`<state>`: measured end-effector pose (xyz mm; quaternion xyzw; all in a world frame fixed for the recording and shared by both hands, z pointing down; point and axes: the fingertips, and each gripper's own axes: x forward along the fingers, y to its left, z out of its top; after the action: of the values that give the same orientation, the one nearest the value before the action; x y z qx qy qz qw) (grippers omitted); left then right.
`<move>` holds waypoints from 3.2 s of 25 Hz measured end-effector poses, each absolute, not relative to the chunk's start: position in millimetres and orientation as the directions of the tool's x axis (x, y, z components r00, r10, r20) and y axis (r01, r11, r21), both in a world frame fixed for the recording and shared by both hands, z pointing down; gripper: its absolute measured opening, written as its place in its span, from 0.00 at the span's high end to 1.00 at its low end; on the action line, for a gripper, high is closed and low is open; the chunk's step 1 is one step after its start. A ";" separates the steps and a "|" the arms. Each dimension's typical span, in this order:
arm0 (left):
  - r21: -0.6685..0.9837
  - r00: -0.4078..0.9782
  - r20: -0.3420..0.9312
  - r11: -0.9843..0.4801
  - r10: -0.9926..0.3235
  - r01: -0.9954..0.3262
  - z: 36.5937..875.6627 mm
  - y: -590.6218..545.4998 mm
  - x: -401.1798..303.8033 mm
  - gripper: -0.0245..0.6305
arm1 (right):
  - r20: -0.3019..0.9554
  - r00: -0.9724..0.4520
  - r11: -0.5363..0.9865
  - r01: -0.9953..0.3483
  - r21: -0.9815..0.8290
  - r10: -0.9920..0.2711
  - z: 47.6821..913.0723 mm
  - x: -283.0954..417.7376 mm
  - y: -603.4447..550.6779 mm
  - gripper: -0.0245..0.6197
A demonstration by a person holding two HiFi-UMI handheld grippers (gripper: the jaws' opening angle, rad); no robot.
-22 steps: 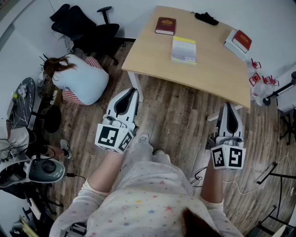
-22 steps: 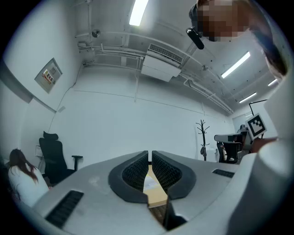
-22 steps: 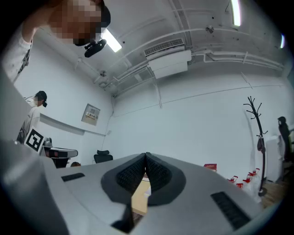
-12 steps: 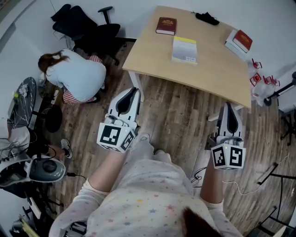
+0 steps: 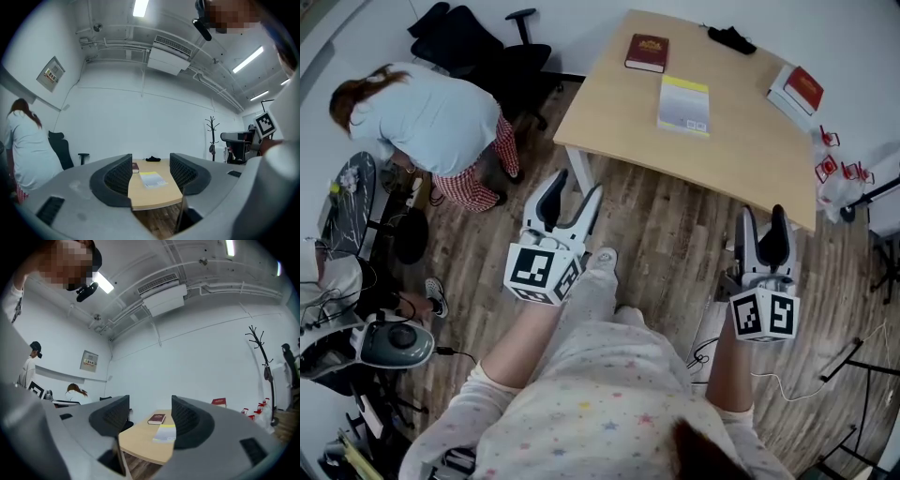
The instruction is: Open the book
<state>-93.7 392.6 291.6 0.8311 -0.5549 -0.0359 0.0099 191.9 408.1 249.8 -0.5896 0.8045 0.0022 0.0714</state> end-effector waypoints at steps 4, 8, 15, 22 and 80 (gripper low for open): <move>0.055 0.395 -0.051 -0.397 -0.917 -0.916 293.3 358.7 -97.8 0.61 | -0.108 -0.294 0.302 -0.951 -0.066 -0.950 252.3 181.7 377.5 0.55; 0.064 0.412 -0.048 -0.415 -0.910 -0.908 296.9 307.3 -103.7 0.61 | -0.082 -0.279 0.284 -0.957 -0.059 -0.957 257.7 174.2 331.6 0.56; 0.061 0.484 -0.038 -0.486 -0.874 -0.872 293.9 205.6 -111.2 0.60 | -0.073 -0.235 0.240 -0.969 -0.063 -0.969 249.2 154.6 242.1 0.56; 0.059 0.532 -0.037 -0.533 -0.846 -0.844 291.7 137.7 -124.1 0.60 | -0.072 -0.188 0.194 -0.978 -0.081 -0.980 247.5 135.0 184.3 0.56; 0.087 0.481 -0.006 -0.480 -0.877 -0.873 311.1 -129.3 -129.3 0.60 | 0.028 -0.240 0.237 -0.967 -0.093 -0.970 280.0 119.5 -87.3 0.57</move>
<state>-129.3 -129.3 311.1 0.8598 -0.5087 -0.0249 0.0360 119.5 -87.3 280.0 -0.6161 0.7862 -0.0453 0.0179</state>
